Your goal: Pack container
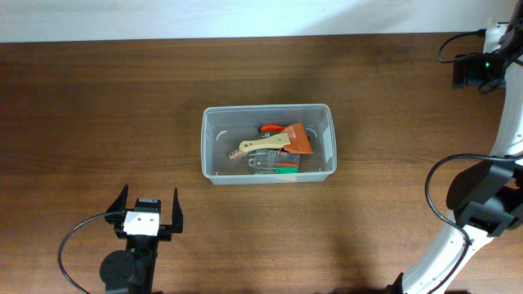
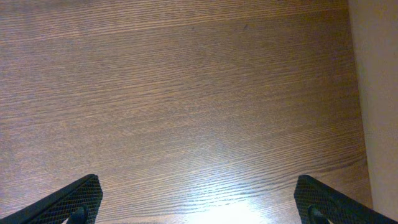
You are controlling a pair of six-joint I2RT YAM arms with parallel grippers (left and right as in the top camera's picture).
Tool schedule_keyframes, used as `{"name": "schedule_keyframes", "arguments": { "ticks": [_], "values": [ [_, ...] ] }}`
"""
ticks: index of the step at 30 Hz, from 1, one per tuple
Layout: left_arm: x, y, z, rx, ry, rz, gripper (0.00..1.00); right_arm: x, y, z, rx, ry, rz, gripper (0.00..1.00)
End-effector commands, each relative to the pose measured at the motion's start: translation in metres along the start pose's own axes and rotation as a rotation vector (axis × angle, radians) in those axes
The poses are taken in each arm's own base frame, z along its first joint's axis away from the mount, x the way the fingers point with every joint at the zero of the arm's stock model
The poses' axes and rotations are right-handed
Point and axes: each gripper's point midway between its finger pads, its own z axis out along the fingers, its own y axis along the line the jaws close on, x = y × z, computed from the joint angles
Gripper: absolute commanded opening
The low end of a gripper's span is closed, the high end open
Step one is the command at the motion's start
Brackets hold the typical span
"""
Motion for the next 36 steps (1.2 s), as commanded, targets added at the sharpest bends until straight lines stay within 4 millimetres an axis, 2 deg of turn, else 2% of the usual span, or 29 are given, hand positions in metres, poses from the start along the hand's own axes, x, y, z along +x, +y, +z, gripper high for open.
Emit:
{"name": "schedule_keyframes", "arguments": {
  "ticks": [1, 16, 20, 22, 26, 30, 36],
  "values": [
    [0.002, 0.002, 0.0, -0.01, -0.002, -0.012, 0.99, -0.001, -0.004, -0.004, 0.003, -0.012, 0.007, 0.99],
    [0.002, 0.002, 0.0, -0.01, -0.002, -0.012, 0.99, -0.004, 0.0, -0.006, 0.0, -0.019, -0.001, 0.99],
    [0.002, 0.002, 0.0, -0.01, -0.002, -0.012, 0.99, -0.018, 0.005, -0.014, 0.026, -0.068, -0.018, 0.98],
    [0.002, 0.002, 0.0, -0.01, -0.002, -0.012, 0.99, -0.027, 0.005, -0.024, 0.048, -0.109, -0.021, 0.99],
    [0.002, 0.002, 0.0, -0.01, -0.002, -0.012, 0.99, -0.054, 0.015, -0.061, 0.059, -0.241, -0.036, 0.99],
    [0.002, 0.002, 0.0, -0.01, -0.002, -0.012, 0.99, -0.077, 0.028, -0.119, 0.069, -0.398, -0.047, 0.99],
    [0.002, 0.002, 0.0, -0.01, -0.002, -0.012, 0.99, -0.082, 0.043, -0.211, 0.019, -0.584, 0.108, 0.99]
  ]
}}
